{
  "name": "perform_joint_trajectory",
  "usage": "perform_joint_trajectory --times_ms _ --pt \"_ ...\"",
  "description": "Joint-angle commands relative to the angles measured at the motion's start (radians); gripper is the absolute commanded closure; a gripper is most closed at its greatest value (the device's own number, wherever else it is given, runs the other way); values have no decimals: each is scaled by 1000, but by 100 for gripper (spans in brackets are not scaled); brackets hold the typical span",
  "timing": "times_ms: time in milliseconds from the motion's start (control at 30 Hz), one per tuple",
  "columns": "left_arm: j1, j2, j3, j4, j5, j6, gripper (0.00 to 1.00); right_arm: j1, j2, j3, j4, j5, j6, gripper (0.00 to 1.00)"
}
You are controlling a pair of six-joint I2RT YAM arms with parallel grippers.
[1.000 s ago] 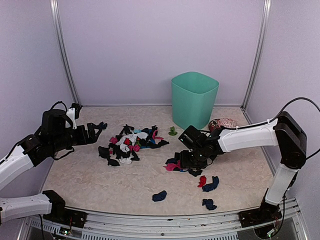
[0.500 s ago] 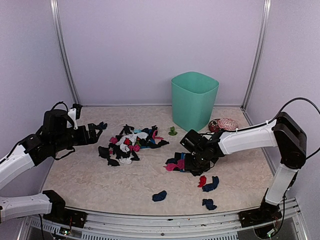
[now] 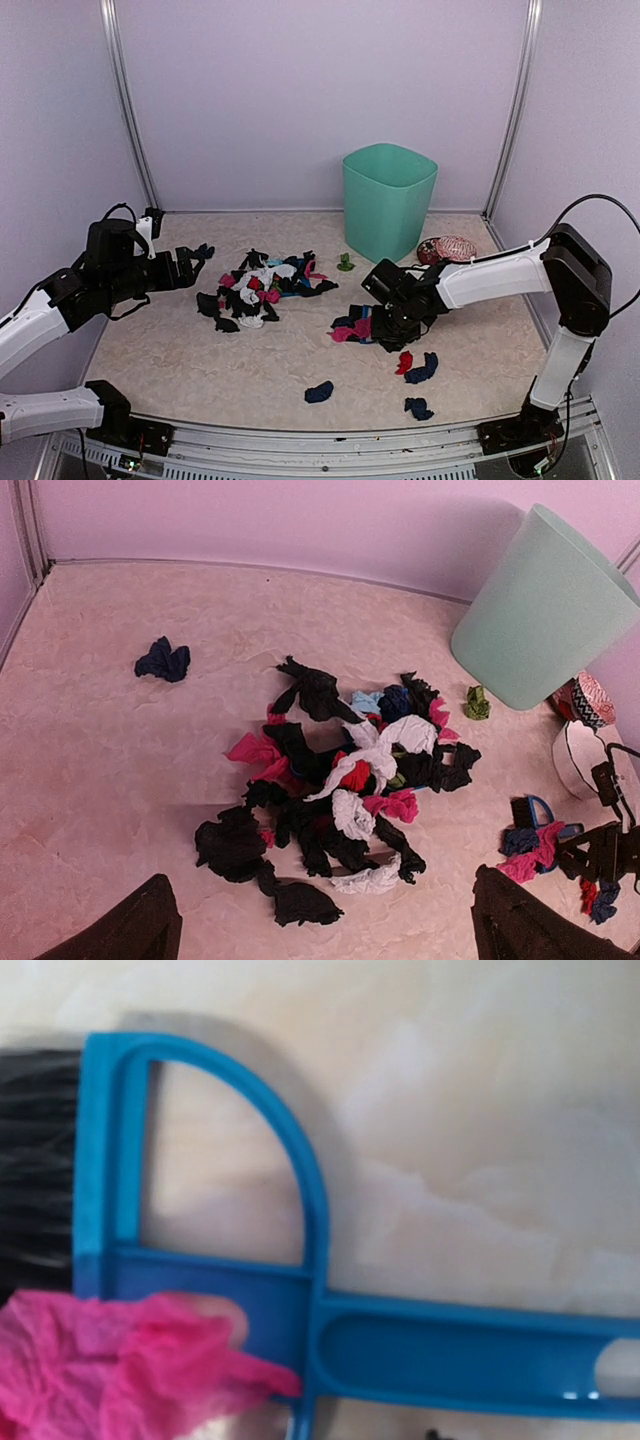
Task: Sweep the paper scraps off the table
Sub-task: Pick up the broom from the center of the board, then pass from the right arm to the left
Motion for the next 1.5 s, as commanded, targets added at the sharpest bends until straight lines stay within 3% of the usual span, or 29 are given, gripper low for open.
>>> perform_joint_trajectory --times_ms 0,467,600,900,1467 --pt "-7 -3 -4 -11 -16 -6 1 -6 42 20 -7 8 -5 58" --pt "-10 8 -1 -10 -17 -7 1 51 151 137 -192 131 -47 85" --pt "-8 7 -1 -11 -18 -7 1 51 171 182 -225 144 -58 100" --pt "-8 -20 -1 -18 -24 -7 1 81 135 311 -304 254 -87 100" --pt "-8 -46 0 -11 -35 -6 1 224 203 599 -764 926 -67 100"
